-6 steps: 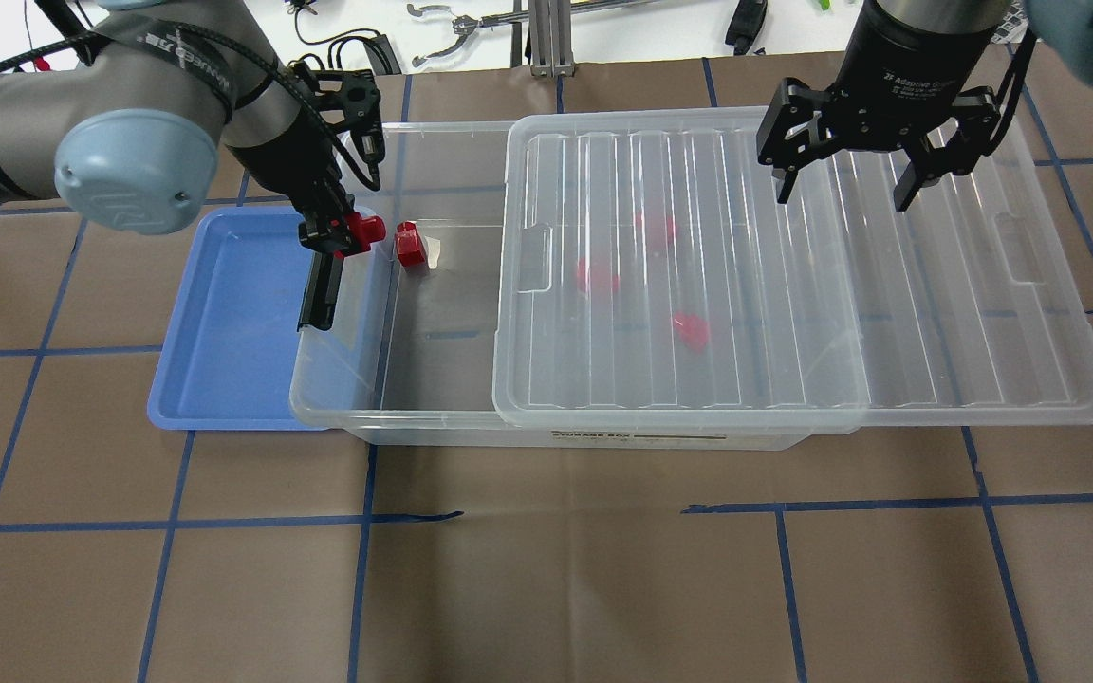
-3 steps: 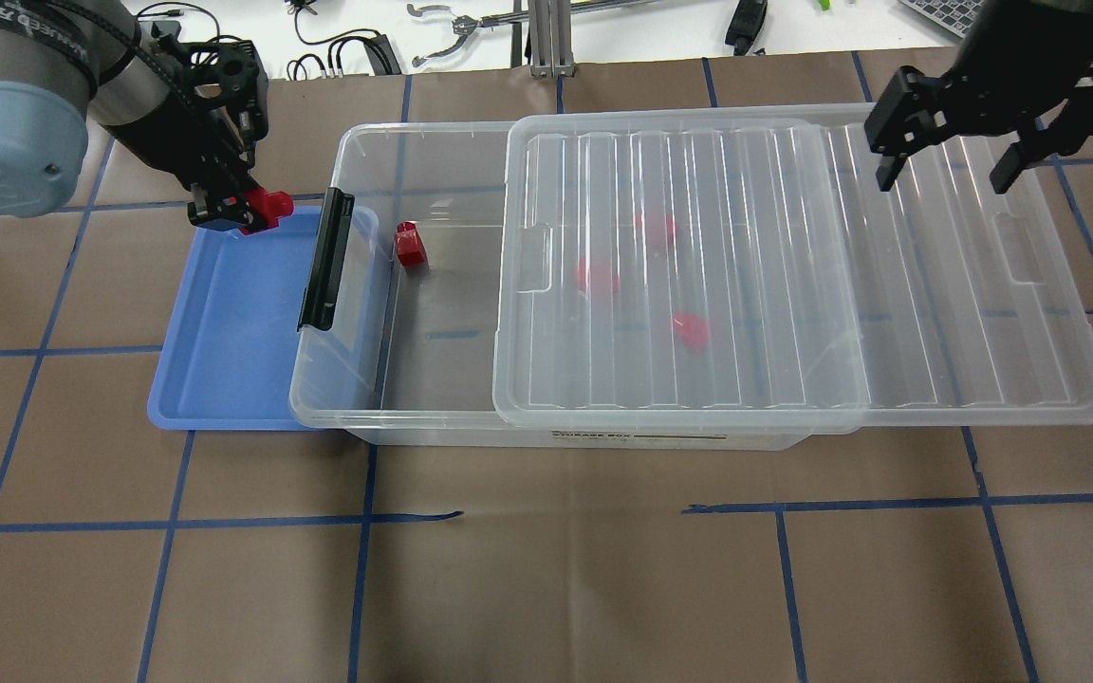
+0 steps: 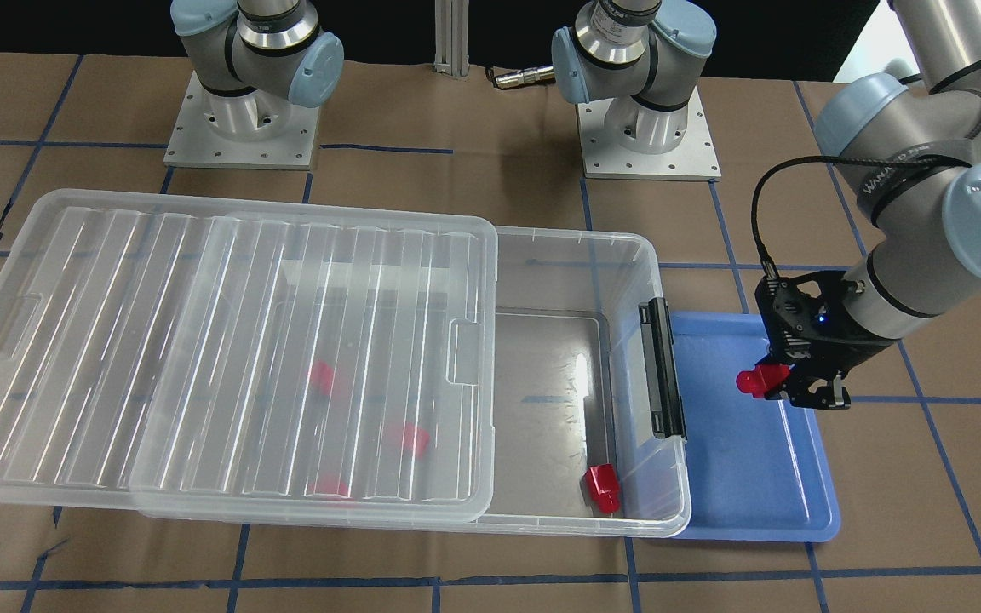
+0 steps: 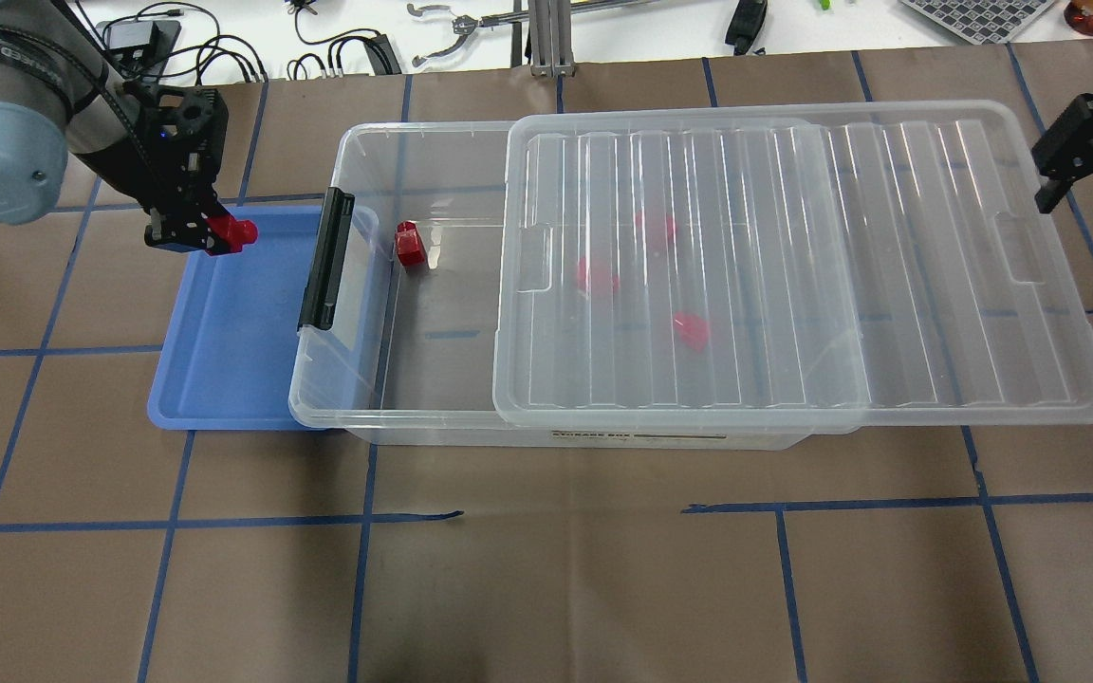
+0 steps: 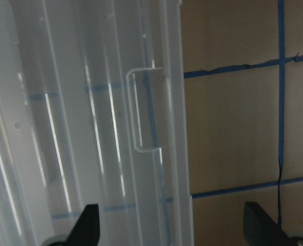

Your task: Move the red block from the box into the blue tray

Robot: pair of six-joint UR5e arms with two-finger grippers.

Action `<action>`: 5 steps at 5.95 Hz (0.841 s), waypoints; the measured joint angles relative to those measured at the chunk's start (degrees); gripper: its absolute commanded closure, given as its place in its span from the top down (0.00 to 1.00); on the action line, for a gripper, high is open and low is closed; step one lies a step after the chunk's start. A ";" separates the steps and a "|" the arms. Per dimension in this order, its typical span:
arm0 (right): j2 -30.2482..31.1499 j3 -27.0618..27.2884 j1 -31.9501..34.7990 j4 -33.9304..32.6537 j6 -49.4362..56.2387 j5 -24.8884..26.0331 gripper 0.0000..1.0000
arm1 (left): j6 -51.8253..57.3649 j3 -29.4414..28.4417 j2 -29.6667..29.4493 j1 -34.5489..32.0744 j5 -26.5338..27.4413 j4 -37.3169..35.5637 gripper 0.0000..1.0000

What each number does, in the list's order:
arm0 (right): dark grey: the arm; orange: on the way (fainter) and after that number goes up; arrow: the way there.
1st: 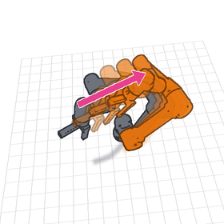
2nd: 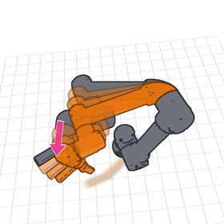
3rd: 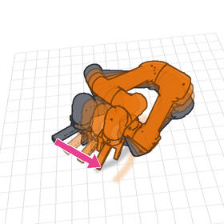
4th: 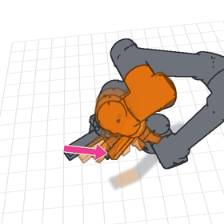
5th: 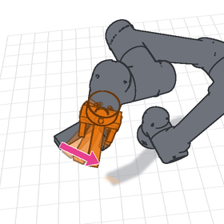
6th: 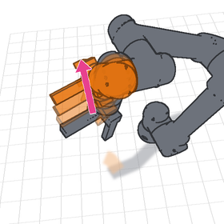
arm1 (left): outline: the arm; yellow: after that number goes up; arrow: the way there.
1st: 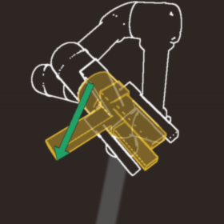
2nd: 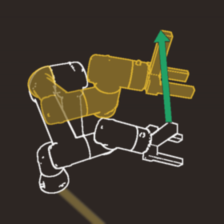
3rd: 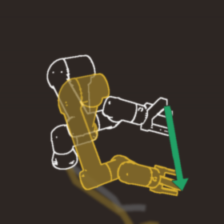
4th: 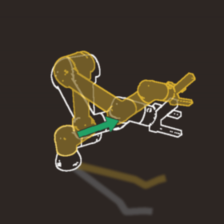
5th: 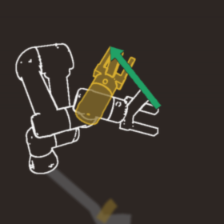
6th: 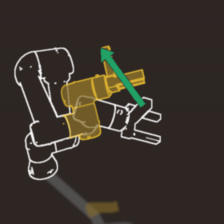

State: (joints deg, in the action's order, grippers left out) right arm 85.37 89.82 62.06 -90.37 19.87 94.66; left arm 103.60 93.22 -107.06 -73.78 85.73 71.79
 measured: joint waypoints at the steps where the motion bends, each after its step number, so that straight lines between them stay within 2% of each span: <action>1: -0.34 3.38 -3.30 -4.79 3.07 1.37 1.00 | 0.85 0.04 -2.75 0.80 0.15 -2.38 0.00; 3: -1.05 8.74 -7.45 -12.65 6.02 2.55 1.00 | 1.98 1.49 -7.26 1.20 0.09 -6.78 0.01; 4: -1.57 10.02 -8.63 -14.23 6.28 2.56 1.00 | 2.43 2.26 -9.10 1.24 0.07 -8.57 0.10; 5: -1.84 10.50 -9.25 -14.54 6.23 2.27 1.00 | 2.40 3.33 -10.45 1.15 0.03 -10.40 0.96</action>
State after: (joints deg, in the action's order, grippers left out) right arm 83.53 100.32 52.81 -104.91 26.10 96.93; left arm 105.99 96.55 -117.51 -72.63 85.75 61.39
